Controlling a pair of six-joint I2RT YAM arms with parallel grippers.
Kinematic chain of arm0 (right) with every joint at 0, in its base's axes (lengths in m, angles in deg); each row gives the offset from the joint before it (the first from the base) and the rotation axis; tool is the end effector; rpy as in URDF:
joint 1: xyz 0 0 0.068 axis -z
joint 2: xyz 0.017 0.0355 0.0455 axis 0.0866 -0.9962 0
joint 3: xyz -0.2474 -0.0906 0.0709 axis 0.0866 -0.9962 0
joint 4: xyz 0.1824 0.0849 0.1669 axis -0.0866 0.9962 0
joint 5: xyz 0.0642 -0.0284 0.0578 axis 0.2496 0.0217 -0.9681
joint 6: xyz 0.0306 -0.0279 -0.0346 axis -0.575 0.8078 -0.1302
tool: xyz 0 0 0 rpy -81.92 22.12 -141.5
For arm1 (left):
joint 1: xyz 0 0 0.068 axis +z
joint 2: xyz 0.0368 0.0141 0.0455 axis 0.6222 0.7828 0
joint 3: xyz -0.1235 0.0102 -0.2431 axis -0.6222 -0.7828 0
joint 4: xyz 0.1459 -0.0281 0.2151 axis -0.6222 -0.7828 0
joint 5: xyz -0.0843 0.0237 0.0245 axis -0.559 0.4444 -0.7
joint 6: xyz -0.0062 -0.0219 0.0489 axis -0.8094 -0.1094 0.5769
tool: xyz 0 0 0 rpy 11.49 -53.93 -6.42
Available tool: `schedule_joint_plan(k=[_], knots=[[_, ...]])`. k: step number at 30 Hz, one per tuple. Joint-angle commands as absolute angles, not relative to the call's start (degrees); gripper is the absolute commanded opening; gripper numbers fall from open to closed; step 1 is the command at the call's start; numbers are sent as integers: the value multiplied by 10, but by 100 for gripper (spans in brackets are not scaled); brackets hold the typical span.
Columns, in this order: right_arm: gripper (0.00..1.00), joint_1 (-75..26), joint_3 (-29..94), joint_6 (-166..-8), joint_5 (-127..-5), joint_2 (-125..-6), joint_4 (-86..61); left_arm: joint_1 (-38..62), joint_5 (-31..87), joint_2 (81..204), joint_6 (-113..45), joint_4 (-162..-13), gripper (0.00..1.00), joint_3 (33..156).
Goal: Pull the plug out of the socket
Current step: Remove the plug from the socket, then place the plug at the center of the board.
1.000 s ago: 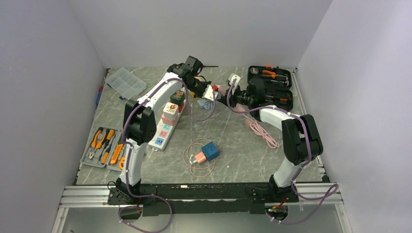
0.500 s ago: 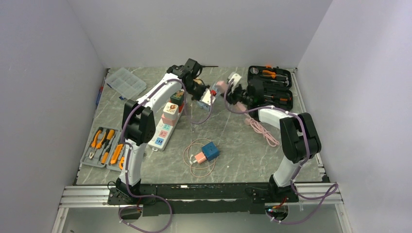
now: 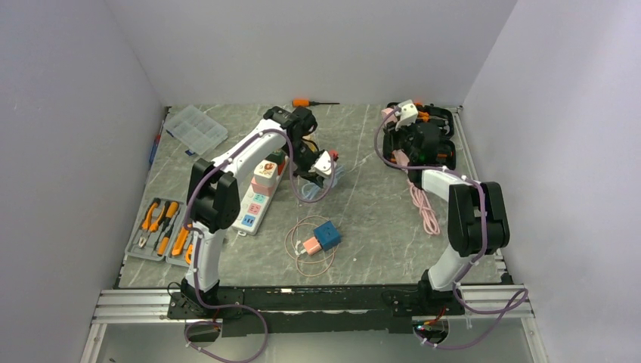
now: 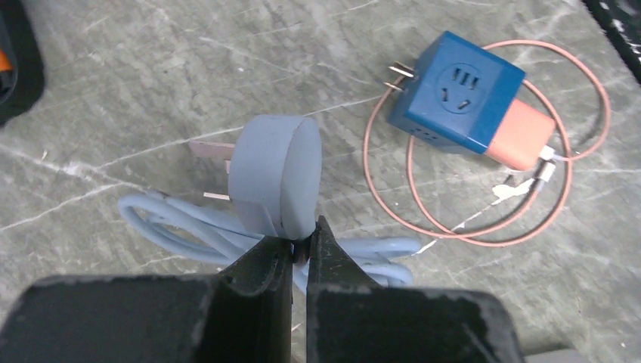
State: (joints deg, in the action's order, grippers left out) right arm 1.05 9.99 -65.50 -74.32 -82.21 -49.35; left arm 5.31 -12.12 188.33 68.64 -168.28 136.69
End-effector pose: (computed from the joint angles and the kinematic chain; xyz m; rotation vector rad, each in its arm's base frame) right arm 0.3781 0.0355 0.2303 -0.4730 1.6455 0.0947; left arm 0.3331 -0.2495 0.2719 2.2418 1.1280 -0.9331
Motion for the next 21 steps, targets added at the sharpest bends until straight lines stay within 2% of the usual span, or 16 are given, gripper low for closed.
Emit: schedule_joint_plan(k=[1,4,6,9,16,21], knots=[[14,1,72,-756,-767,-762,-525,51,-149,1831,577,-1552,0,1336],[19,-21,39,-817,-722,-735,-516,53,-127,1825,488,-1440,0,1320],[25,-30,43,-862,-697,-731,-462,57,-124,1828,442,-1399,0,1327],[27,-45,56,-922,-636,-737,-360,60,-104,1832,393,-1345,0,1328],[39,-56,4,-1049,-615,-725,-237,35,-61,1843,407,-1385,0,1319],[56,-61,-55,-1056,-594,-675,-182,21,-26,1845,396,-1380,0,1292]])
